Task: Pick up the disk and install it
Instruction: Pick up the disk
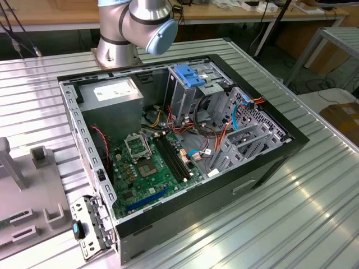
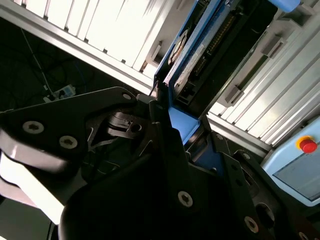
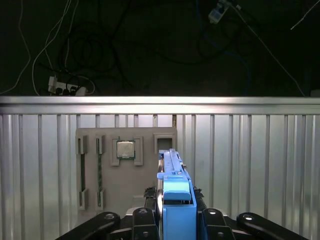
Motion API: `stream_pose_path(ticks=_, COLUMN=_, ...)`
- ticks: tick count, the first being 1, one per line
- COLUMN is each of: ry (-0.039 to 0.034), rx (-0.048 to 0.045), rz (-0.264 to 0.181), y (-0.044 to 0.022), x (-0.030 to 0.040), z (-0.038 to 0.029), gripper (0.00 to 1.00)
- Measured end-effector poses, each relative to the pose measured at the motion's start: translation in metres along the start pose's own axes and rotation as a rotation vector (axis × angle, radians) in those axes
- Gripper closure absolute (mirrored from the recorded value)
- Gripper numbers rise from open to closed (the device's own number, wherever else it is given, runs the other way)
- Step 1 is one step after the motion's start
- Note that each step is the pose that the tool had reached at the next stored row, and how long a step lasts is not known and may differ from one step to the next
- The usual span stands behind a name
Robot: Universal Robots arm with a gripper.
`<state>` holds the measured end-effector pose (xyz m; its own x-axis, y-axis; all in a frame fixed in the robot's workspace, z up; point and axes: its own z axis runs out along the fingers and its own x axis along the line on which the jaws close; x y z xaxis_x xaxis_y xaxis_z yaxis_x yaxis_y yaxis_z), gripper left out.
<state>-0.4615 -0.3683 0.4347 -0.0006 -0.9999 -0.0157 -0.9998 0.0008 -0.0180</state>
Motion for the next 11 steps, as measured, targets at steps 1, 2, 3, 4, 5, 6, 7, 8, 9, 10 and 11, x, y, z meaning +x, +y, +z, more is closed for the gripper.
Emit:
stream_pose_path(ticks=1, ry=0.0000, rx=0.0000, rz=0.000, y=0.0000, x=0.0000, z=-0.0012, gripper=0.63)
stream_pose_path(ticks=2, ry=0.0001, rx=0.0000, rz=0.000, y=-0.0001, x=0.0000, z=-0.0033, gripper=0.63)
stream_pose_path(ticks=3, ry=0.0000, rx=0.0000, rz=0.000, y=-0.0001, x=-0.0001, z=-0.0062, gripper=0.63)
stream_pose_path(ticks=4, ry=0.0001, rx=0.0000, rz=0.000, y=-0.0001, x=-0.0001, z=-0.0085, gripper=0.63)
stream_pose_path(ticks=5, ry=0.0001, rx=-0.0001, rz=0.000, y=-0.0002, x=-0.0001, z=-0.0097, gripper=0.63)
stream_pose_path(ticks=6, ry=0.0001, rx=0.0000, rz=0.000, y=-0.0002, x=-0.0002, z=-0.0115, gripper=0.63)
stream_pose_path(ticks=7, ry=0.0001, rx=-0.0001, rz=0.000, y=-0.0002, x=-0.0002, z=-0.0130, gripper=0.63)
stream_pose_path(ticks=8, ry=0.0000, rx=0.0000, rz=0.000, y=-0.0002, x=-0.0002, z=-0.0142, gripper=0.63)
stream_pose_path(ticks=9, ry=0.0000, rx=0.0000, rz=0.001, y=-0.0003, x=-0.0002, z=-0.0153, gripper=0.63)
stream_pose_path(ticks=10, ry=0.0001, rx=0.0001, rz=0.005, y=-0.0003, x=-0.0002, z=-0.0160, gripper=0.63)
stream_pose_path(ticks=11, ry=0.0007, rx=0.0002, rz=0.014, y=-0.0003, x=-0.0003, z=-0.0173, gripper=0.63)
